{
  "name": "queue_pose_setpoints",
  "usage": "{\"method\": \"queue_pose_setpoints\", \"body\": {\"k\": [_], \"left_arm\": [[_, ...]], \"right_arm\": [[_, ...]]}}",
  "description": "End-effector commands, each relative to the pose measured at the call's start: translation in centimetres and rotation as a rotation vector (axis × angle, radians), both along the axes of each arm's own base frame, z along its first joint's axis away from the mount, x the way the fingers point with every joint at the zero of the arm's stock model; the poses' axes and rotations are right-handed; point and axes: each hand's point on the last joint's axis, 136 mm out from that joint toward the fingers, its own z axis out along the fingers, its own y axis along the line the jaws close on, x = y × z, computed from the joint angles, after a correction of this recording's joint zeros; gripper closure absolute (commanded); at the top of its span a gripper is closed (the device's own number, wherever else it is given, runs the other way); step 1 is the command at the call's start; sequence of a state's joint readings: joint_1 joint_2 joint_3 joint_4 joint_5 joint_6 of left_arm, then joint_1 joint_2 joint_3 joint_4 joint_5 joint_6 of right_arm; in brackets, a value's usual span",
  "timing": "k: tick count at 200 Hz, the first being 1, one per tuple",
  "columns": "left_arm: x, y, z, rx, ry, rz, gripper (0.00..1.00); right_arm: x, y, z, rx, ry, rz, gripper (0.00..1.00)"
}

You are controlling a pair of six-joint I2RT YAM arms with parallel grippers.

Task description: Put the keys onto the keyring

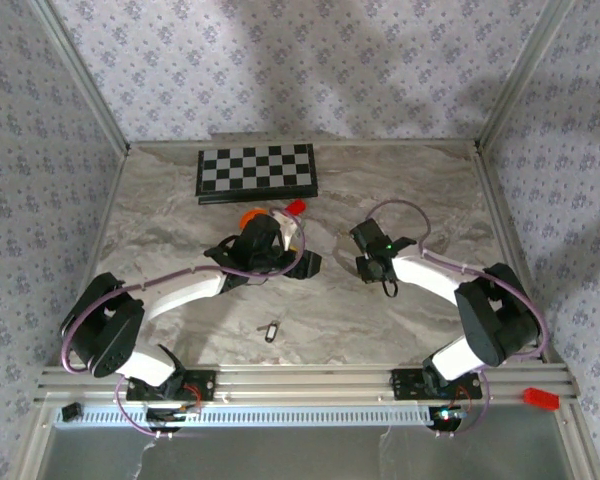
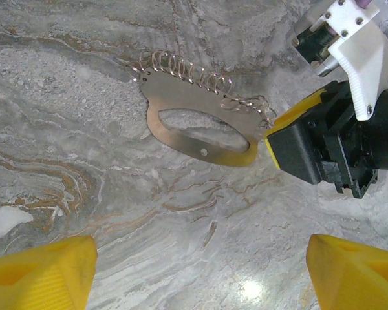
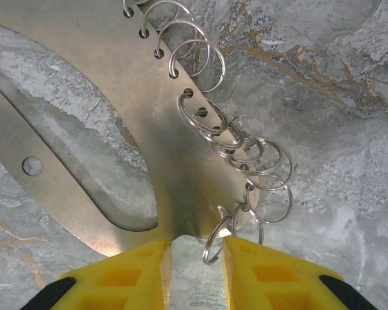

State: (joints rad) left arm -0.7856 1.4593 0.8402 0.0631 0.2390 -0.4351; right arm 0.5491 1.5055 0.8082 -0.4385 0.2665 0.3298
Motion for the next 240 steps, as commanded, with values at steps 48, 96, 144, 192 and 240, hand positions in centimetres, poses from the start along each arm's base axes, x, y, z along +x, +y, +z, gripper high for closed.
{"method": "queue_pose_setpoints", "body": {"k": [48, 96, 144, 192, 240], "left_arm": [[-0.16, 0.42, 0.88, -0.006, -0.033, -0.004, 0.16], [-0.1, 0.29, 1.07, -0.01, -0.038, -0.006, 0.16], [-0.06, 0.3, 1.09, -0.01, -0.037, -0.005, 0.16], [-0.14, 0.41, 1.16, -0.009, -0.041, -0.006, 0.16], [-0.14, 0.49, 1.23, -0.009, -0.045, -0.007, 0.16]], "right_arm": [[0.64, -0.24, 0.13, -0.064, -0.009, -0.022, 0.7], [0.68, -0.29, -0.12, -0.075, -0.001, -0.024, 0.71], [0.85, -0.23, -0.32, -0.086, 0.01, -0.021, 0.72], [0.91, -0.41, -0.51, -0.104, 0.015, -0.024, 0.73], [0.94, -0.42, -0.61, -0.109, 0.021, -0.025, 0.74]]}}
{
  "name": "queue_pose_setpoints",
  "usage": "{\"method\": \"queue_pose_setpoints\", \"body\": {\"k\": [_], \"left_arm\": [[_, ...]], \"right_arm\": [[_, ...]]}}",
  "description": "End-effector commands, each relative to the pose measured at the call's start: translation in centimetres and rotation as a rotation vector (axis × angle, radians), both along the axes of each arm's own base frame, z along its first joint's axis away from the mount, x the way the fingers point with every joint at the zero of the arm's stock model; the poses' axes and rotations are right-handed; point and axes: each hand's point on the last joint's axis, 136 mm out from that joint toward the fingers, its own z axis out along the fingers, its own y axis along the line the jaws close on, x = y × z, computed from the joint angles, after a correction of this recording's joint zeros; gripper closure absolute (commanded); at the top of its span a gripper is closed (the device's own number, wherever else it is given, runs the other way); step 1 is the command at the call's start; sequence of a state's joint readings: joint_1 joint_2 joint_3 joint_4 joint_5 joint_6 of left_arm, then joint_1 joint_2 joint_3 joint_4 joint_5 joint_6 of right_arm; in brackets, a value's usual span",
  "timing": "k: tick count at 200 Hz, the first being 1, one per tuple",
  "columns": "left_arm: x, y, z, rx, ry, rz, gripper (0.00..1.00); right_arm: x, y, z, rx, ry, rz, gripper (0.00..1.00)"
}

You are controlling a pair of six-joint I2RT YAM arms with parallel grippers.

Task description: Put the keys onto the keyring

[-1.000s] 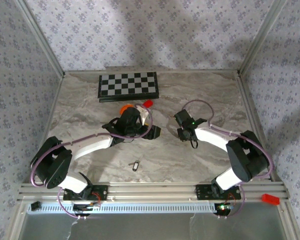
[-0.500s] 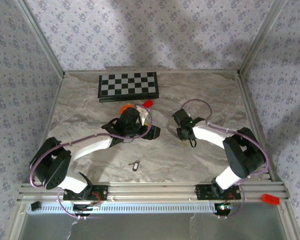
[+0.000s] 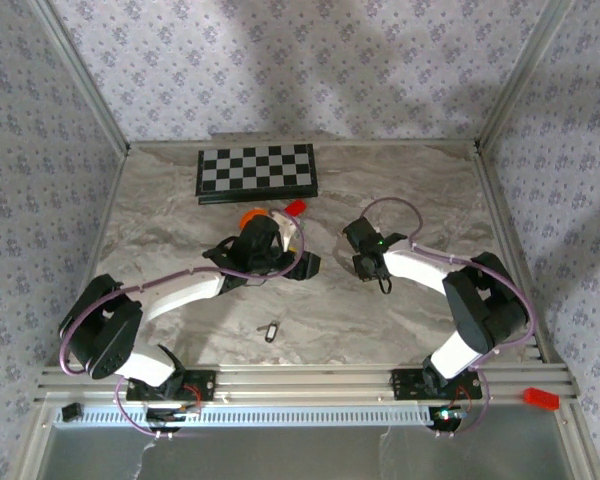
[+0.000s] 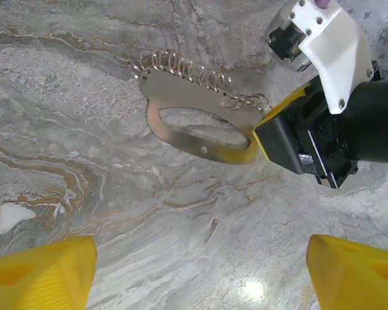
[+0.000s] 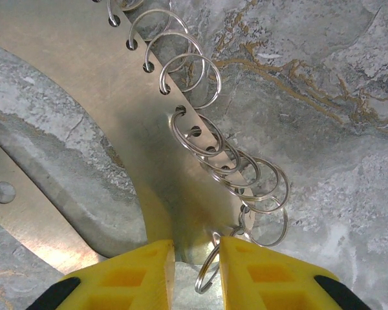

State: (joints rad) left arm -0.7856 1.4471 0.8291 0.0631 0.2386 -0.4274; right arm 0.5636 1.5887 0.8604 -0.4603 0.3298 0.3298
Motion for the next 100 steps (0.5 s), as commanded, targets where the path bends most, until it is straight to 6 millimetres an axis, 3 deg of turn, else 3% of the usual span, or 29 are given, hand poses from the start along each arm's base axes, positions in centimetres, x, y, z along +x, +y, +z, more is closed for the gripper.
{"method": "queue_pose_setpoints", "body": {"k": [1, 100], "left_arm": [[0.07, 0.28, 1.21, -0.011, -0.039, -0.003, 0.16], [-0.05, 0.87, 1.23, -0.023, -0.042, 0.008, 0.15]], "right_arm": [[0.1, -0.24, 0.12, -0.031, 0.007, -0.019, 0.74], [0.05, -0.44, 0.04, -0.037, 0.019, -0.034, 0.79]]}}
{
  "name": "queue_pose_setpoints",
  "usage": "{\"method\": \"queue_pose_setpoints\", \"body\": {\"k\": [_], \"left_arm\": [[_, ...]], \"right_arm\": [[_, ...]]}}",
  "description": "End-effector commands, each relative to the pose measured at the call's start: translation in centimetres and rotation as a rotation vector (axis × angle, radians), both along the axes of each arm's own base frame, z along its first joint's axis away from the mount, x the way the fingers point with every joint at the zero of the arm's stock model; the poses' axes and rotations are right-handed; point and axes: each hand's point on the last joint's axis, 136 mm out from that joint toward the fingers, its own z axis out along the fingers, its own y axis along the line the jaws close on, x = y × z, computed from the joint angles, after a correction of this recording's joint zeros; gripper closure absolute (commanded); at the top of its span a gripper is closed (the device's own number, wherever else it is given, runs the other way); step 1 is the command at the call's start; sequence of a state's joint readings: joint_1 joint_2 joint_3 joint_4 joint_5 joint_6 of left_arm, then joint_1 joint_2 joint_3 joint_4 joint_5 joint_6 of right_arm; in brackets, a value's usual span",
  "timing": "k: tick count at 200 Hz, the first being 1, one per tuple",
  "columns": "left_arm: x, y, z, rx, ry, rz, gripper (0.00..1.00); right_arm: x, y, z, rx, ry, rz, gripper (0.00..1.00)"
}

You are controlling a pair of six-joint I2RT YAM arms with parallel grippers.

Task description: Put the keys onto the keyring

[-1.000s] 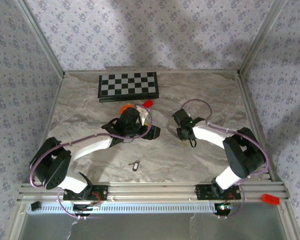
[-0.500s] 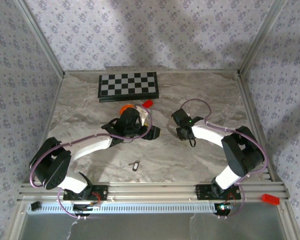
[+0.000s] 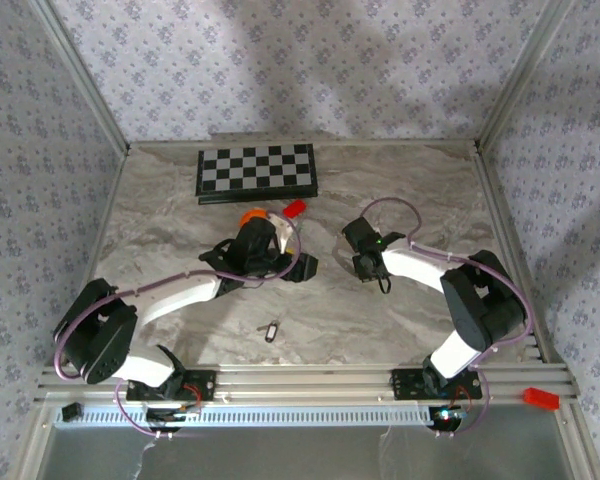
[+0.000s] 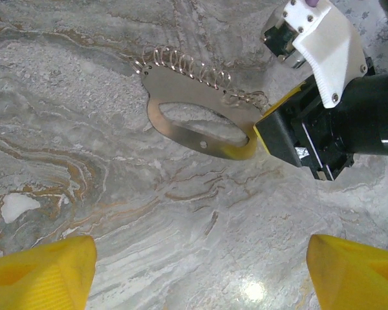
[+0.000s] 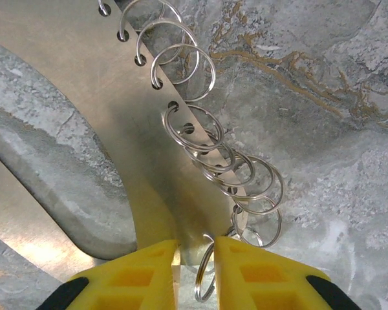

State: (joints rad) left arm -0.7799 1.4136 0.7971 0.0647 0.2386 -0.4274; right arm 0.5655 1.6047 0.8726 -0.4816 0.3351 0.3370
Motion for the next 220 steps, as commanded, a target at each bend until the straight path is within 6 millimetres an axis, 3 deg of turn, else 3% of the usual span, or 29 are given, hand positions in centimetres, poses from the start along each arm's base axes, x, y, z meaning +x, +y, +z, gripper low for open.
{"method": "queue_pose_setpoints", "body": {"k": [1, 220], "left_arm": [[0.3, 0.1, 1.3, -0.021, -0.04, 0.003, 0.15], [0.5, 1.6, 1.8, -0.038, -0.078, 0.017, 0.15]], "right_arm": [[0.2, -0.3, 0.3, -0.022, 0.0, -0.028, 0.79], [0.4, -0.5, 0.1, -0.061, 0.026, -0.035, 0.9]]}}
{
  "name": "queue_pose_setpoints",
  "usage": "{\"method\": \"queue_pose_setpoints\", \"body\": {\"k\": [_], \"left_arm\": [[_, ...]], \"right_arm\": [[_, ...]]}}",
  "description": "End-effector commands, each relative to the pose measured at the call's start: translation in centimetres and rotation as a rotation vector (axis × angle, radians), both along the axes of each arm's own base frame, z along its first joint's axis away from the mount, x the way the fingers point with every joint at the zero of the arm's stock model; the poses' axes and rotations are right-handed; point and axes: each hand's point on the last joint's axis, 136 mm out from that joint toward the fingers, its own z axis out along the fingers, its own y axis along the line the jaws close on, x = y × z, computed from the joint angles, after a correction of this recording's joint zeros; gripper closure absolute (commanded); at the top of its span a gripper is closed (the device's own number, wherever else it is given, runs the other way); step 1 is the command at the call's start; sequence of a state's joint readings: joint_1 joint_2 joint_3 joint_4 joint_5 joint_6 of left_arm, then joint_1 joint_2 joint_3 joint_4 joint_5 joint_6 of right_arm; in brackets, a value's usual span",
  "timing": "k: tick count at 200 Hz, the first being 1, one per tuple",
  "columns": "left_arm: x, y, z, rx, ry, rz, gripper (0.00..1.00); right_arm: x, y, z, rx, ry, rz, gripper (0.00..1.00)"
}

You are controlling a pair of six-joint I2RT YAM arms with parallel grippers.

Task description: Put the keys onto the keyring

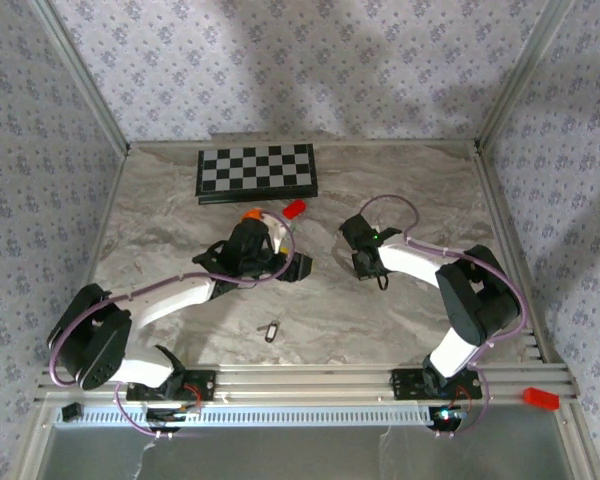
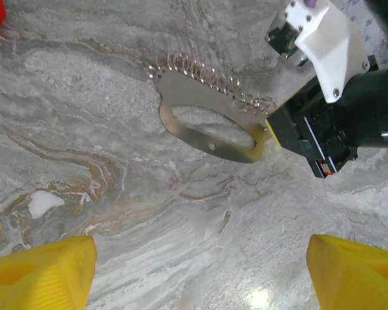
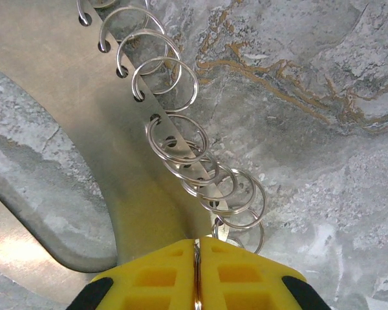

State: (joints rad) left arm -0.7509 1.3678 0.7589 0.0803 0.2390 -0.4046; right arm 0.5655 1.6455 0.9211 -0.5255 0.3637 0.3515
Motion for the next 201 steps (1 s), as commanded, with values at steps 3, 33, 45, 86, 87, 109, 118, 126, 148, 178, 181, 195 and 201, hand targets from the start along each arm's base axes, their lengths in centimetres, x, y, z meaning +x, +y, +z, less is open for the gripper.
{"method": "queue_pose_setpoints", "body": {"k": [3, 33, 45, 86, 87, 109, 118, 126, 148, 178, 181, 195, 201], "left_arm": [[0.2, 0.3, 1.4, -0.033, -0.046, 0.002, 0.16], [0.1, 0.2, 1.4, -0.041, -0.043, -0.003, 0.16], [0.2, 0.3, 1.5, -0.041, -0.045, -0.002, 0.16], [0.1, 0.5, 2.1, -0.049, -0.063, -0.002, 0.16], [0.1, 0.4, 2.1, -0.049, -0.063, -0.001, 0.16], [0.1, 0.5, 2.4, -0.054, -0.07, 0.0, 0.16], [0.2, 0.5, 2.5, -0.055, -0.072, 0.001, 0.16], [0.2, 0.5, 2.6, -0.057, -0.075, 0.002, 0.16], [0.3, 0.6, 3.0, -0.056, -0.081, 0.004, 0.16], [0.5, 1.2, 3.6, -0.047, -0.097, 0.02, 0.16], [0.6, 1.3, 3.7, -0.046, -0.099, 0.022, 0.16], [0.7, 1.6, 3.9, -0.042, -0.104, 0.029, 0.16], [0.7, 1.7, 4.0, -0.042, -0.105, 0.032, 0.16]], "right_arm": [[-0.1, -0.2, 0.1, -0.022, 0.012, -0.014, 0.9], [-0.2, -0.2, 0.2, -0.02, 0.014, -0.016, 0.93], [-0.2, -0.2, 0.3, -0.02, 0.01, -0.015, 0.96], [-0.1, 0.1, 0.6, -0.009, -0.003, 0.006, 1.0], [-0.1, 0.2, 0.6, -0.009, -0.003, 0.01, 1.0], [-0.2, 1.5, 1.0, 0.007, -0.011, 0.071, 1.0], [-0.3, 2.5, 1.1, 0.027, -0.015, 0.107, 1.0], [-0.4, 3.4, 1.3, 0.042, -0.022, 0.138, 1.0], [-0.6, 6.0, 1.9, 0.103, -0.049, 0.208, 1.0], [-0.9, 9.2, 2.9, 0.202, -0.089, 0.292, 1.0], [-1.0, 9.5, 2.9, 0.209, -0.093, 0.299, 1.0], [-1.3, 10.3, 3.4, 0.239, -0.118, 0.314, 1.0], [-1.5, 10.6, 3.5, 0.263, -0.127, 0.319, 1.0]]}}
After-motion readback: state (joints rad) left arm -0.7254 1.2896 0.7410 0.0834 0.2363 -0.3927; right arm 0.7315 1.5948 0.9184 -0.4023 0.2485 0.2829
